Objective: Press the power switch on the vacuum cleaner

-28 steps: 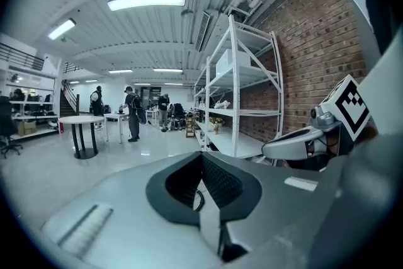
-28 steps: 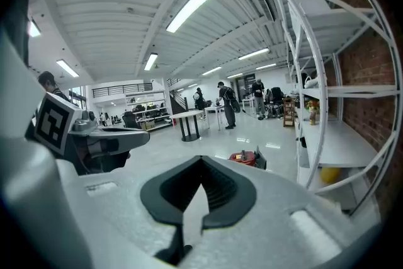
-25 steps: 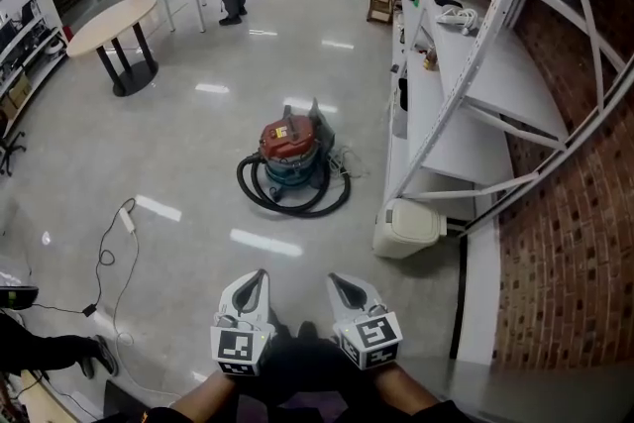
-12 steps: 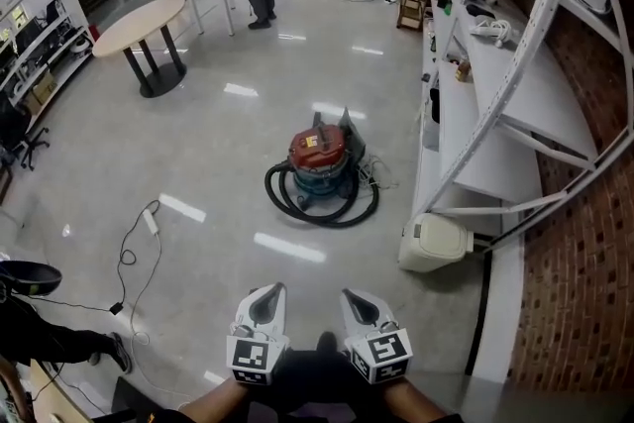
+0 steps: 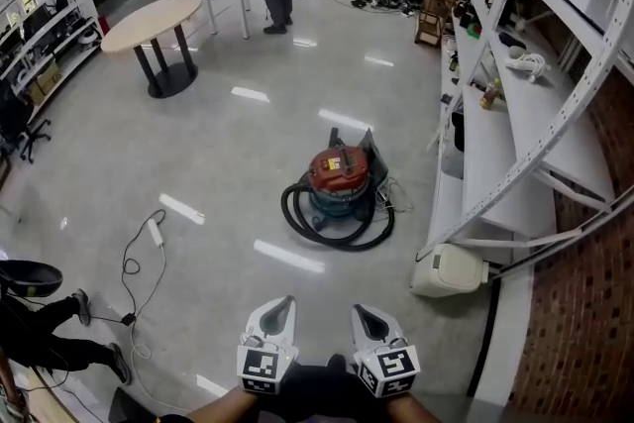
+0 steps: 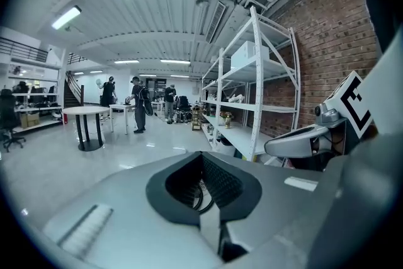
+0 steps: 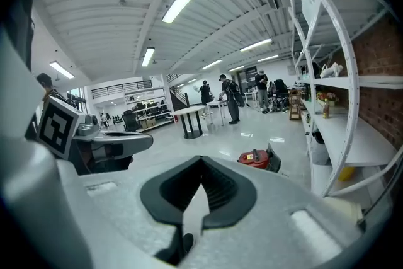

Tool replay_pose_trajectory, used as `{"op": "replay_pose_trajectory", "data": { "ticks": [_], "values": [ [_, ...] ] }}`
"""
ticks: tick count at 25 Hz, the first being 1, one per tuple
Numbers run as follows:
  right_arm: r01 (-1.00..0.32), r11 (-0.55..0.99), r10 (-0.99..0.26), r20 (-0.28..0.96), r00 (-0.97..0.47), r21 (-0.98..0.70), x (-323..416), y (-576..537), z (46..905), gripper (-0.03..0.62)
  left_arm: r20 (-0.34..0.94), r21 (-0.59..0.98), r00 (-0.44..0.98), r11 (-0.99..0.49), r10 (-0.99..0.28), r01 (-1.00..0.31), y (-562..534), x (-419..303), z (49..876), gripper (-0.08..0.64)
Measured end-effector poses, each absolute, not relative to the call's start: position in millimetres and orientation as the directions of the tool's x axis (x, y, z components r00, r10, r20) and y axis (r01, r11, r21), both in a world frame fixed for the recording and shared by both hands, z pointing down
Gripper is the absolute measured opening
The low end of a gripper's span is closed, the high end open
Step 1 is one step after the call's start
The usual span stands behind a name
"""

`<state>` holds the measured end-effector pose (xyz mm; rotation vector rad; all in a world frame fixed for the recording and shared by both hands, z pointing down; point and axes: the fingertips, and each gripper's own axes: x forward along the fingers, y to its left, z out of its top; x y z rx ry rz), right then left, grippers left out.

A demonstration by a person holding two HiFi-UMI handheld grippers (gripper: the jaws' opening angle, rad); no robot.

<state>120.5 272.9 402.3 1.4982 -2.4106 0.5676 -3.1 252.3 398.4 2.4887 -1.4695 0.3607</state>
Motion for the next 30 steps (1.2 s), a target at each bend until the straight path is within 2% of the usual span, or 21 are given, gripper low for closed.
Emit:
{"op": "replay_pose_trajectory", "data": {
  "ticks": [20,30],
  "values": [
    [-0.943,0.298,-0.85,0.408,-0.333,-0.148,-2.9,114.2,375.7,-0.008,0.235,0.09,0.536,-0.531,-0.811,-0.843,89.3,-136.3,361.6,0.015],
    [-0.948,0.294,-0.857,0.407,-0.316,-0.118,-21.6,67.3,365.9,-0.008,0.202,0.107,0.519,-0.508,-0.83,-0.854,47.3,-168.0,356.3,0.015]
  ]
}}
